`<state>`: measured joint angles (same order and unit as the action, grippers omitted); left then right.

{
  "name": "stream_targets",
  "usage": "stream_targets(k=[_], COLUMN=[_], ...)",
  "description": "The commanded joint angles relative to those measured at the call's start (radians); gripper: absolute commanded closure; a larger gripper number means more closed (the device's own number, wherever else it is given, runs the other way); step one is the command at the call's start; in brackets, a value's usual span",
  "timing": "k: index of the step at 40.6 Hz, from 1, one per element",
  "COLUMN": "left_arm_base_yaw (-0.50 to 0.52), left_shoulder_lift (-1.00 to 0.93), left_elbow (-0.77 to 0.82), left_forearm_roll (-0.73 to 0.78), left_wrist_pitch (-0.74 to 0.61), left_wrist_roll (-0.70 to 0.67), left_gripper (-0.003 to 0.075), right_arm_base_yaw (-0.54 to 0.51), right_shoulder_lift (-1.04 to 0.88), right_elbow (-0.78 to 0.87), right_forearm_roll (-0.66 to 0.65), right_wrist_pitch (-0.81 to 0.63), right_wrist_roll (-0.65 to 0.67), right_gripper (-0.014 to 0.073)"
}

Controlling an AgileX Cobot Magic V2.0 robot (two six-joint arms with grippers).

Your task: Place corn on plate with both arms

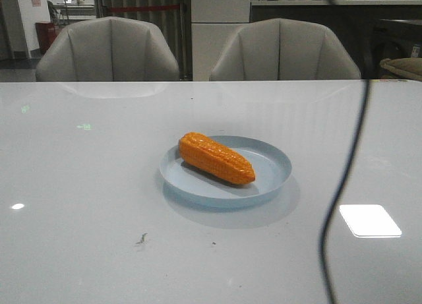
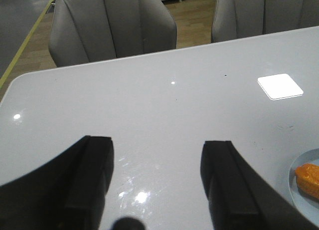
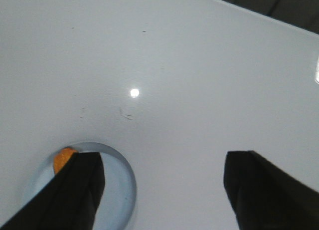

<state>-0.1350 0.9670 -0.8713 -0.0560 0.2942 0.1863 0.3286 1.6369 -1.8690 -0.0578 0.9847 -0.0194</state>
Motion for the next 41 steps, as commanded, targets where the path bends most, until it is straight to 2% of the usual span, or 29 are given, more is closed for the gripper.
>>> stream_targets(k=[1,11,19,25,31,34,41], left_arm_base_yaw=[0.002,0.002,0.002,0.002,0.002,0.002,0.002], left_shoulder_lift=[-0.015,-0.015,-0.015,-0.013,-0.013,-0.013,-0.013], left_elbow=[-0.028,-0.028,-0.026,-0.018,-0.018,-0.018,-0.018], left_forearm_roll=[-0.006,-0.009,-0.009,-0.011,-0.011,-0.011,-0.011], left_wrist_pitch=[-0.081,-0.057,0.024,0.029,0.025,0.022,0.022], left_wrist_roll=[0.002,0.002,0.002,0.002,0.002,0.002,0.002], left_gripper=[0.0271,0.0271,0.0271,0.0271,0.0284,0.0328,0.0500], right_arm_base_yaw=[-0.059,-0.164,-0.221,-0.221,-0.221,-0.221,-0.221], right_shoulder_lift=[-0.173,-0.543,-0.781,-0.884,-0.929,-0.932,-0.929], right_elbow=[0.127,0.694,0.943,1.012,1.014,1.014,1.014], right_forearm_roll=[0.013,0.014,0.013,0.005,0.005,0.005,0.005], right_wrist_pitch=[-0.082,-0.305,-0.345,-0.347,-0.304,-0.305,-0.305], right_wrist_roll=[0.005,0.031,0.104,0.104,0.104,0.104,0.104], right_gripper=[-0.0009,-0.0009,-0.0009,-0.0009,-0.0009,-0.0009,-0.0009])
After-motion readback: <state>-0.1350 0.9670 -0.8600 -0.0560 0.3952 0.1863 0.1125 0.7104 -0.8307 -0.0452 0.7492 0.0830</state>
